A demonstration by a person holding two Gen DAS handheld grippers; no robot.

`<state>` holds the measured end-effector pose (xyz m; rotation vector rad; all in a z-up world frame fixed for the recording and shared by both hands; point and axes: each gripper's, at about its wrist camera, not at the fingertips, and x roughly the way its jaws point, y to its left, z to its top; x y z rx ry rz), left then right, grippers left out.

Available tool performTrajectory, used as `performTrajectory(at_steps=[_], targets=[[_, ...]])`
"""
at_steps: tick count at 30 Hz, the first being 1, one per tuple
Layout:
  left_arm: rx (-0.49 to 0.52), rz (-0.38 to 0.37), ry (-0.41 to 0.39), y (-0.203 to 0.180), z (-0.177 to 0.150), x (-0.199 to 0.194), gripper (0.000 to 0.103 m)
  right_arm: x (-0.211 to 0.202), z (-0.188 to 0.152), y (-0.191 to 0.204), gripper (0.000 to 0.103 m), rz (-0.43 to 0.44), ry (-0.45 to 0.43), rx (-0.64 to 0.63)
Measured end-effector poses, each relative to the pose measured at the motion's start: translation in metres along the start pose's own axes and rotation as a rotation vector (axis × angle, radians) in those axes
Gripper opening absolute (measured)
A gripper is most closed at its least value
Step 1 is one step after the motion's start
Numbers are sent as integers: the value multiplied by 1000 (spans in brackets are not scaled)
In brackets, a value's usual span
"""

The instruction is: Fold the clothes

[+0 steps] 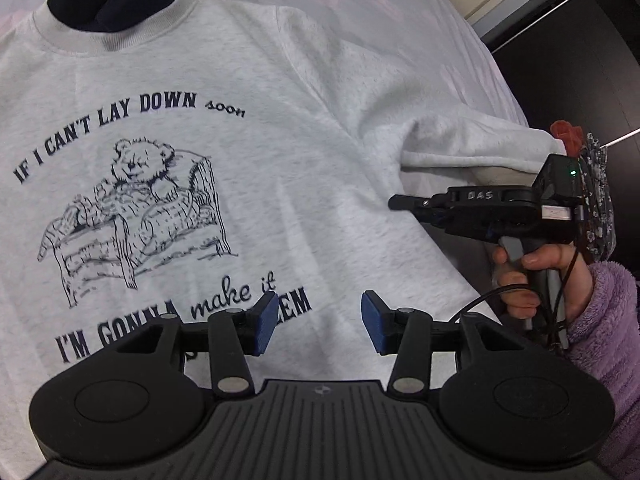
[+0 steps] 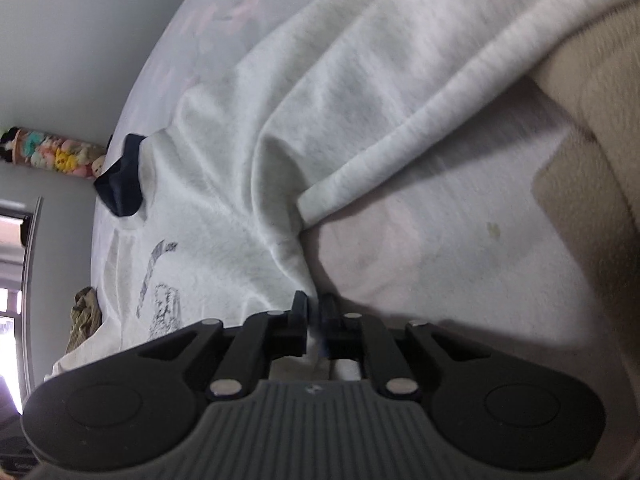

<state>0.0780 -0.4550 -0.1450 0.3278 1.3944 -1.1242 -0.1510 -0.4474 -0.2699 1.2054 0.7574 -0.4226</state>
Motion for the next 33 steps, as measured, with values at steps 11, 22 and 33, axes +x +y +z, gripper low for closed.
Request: performTrajectory(at_steps=[11, 22, 33], targets=[[-189, 40, -16, 42, -49, -18, 45, -37, 34, -19, 40, 16, -201, 235], [-285, 23, -56, 55, -81, -37, 45, -18, 42, -30, 2, -80, -205, 293], [-293, -14, -98, 54, -92, -44, 45, -36, 9, -25, 2, -167, -111, 147]])
